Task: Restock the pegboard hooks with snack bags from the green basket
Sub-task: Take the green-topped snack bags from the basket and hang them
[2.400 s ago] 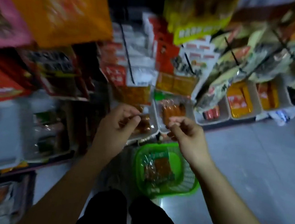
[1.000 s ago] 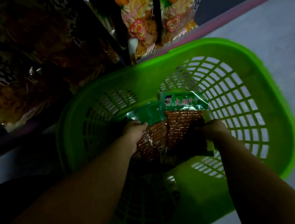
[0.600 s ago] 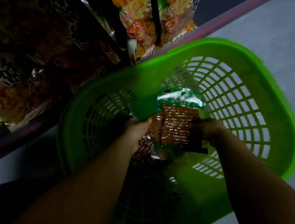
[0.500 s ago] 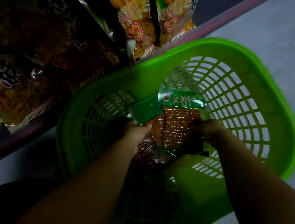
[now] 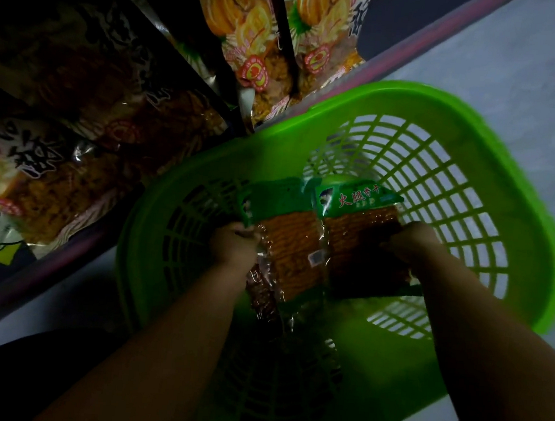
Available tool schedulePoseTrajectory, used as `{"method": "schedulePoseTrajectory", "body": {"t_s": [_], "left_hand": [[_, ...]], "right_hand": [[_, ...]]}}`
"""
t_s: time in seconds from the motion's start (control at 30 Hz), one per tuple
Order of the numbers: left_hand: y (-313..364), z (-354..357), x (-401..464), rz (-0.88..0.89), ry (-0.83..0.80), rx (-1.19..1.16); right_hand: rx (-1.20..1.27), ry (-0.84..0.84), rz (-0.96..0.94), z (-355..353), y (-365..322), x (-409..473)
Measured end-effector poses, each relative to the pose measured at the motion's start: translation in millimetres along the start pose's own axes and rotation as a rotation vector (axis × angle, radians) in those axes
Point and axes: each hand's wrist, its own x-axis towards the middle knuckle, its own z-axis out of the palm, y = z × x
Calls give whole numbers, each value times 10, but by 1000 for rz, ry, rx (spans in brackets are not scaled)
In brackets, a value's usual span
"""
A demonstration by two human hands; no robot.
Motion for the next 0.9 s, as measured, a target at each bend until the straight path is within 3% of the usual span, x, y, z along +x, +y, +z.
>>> {"method": "schedulePoseTrajectory", "body": {"t_s": [0.07,0.17,0.23,0.37,0.43,0.63,0.8,0.9], "left_hand": [[-50,30,67,-117,30,-40],[-48,67,34,10,200,-42],[-30,101,-9,8,134,-39],[-34,113,-35,-194,-120,4],[-58,103,-7,-222,-141,-32],[2,118,-31,-176,-236,-72],[147,162,-200,-222,-327,-241],[259,123,-317,-79,-313,-309]], "right_hand": [[31,-8,-3,24,-17,-11],[117,-42,-24,36,-59,-37],[158,-71,-52,60,-83,-61],[160,-88,-68,130,-96,-80],[148,-113,-54,149,-90,-77],[137,-153,-34,113,-63,-31],[325,-263,-50,65,-57,-78],[399,-235,-87,-12,-102,-138]]}}
